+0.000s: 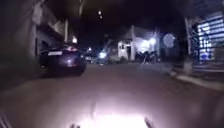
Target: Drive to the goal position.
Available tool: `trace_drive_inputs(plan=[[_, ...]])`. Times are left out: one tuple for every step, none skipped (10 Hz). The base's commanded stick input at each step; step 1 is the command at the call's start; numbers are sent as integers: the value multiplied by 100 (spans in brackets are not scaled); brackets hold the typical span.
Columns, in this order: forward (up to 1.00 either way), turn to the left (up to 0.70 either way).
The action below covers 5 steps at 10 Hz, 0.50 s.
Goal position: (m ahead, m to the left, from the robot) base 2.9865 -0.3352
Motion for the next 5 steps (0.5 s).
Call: trace_drive_inputs(plan=[[100,0],[100,0],[100,0],[100,0],[100,0]])
